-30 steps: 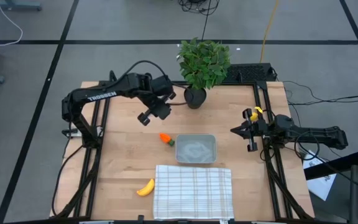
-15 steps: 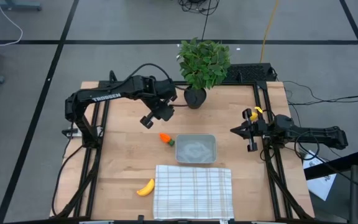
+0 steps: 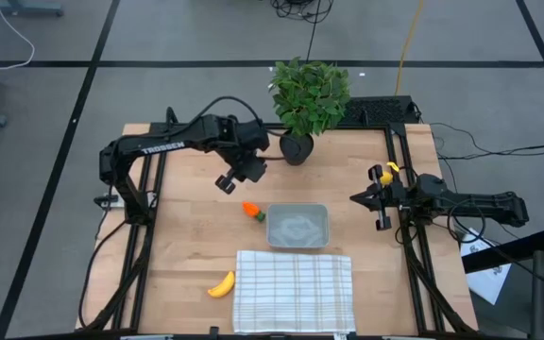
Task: Pick and placing Produce into tupperware
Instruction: Put the carrot into the bin
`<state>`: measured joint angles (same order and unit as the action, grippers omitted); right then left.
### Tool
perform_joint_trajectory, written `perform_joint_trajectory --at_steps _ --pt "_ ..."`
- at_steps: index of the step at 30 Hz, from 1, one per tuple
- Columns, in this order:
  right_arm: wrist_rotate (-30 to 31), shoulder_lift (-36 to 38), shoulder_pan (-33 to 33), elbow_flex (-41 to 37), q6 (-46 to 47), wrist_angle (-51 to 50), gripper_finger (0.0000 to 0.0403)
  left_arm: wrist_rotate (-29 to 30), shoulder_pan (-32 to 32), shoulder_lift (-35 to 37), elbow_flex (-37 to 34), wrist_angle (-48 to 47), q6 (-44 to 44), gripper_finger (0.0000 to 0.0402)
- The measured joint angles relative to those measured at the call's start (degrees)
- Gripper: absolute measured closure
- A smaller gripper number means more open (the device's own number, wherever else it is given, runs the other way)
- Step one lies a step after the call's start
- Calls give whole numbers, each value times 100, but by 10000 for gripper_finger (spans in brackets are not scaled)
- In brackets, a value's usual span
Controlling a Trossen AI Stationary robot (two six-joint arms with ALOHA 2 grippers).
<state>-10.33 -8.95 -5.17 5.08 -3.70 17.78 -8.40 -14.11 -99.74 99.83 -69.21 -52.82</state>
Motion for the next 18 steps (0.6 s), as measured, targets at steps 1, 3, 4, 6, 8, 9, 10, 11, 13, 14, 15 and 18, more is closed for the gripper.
perform_joint_trajectory --at_steps 1,3,4,6,8,9,10,11,13,14,15,18 --pt "0 -2 1 0 0 -2 403 -67 2 0 0 0 29 310" --pt "0 -1 0 0 -1 -2 403 -162 0 0 0 0 101 290" --pt "0 -1 1 0 0 -2 403 -194 0 0 0 0 147 279" --pt "0 0 2 0 0 -2 403 -208 0 0 0 -1 218 256" --pt "0 -1 1 0 0 -2 403 -208 0 0 0 -1 250 233" --pt "0 0 0 0 0 -2 403 -208 0 0 0 0 246 222" --pt "0 -1 0 0 0 -2 403 -210 2 0 0 -2 242 211" --pt "0 -2 1 0 0 -2 403 -210 14 0 0 0 240 201" --pt "0 -2 0 0 0 -2 403 -210 33 0 0 0 238 183" --pt "0 0 0 0 0 -2 403 -212 33 0 0 -2 229 175" --pt "0 0 2 0 0 -2 403 -212 38 0 0 0 219 167" --pt "0 -1 1 0 0 -3 403 -210 42 0 0 0 234 150"
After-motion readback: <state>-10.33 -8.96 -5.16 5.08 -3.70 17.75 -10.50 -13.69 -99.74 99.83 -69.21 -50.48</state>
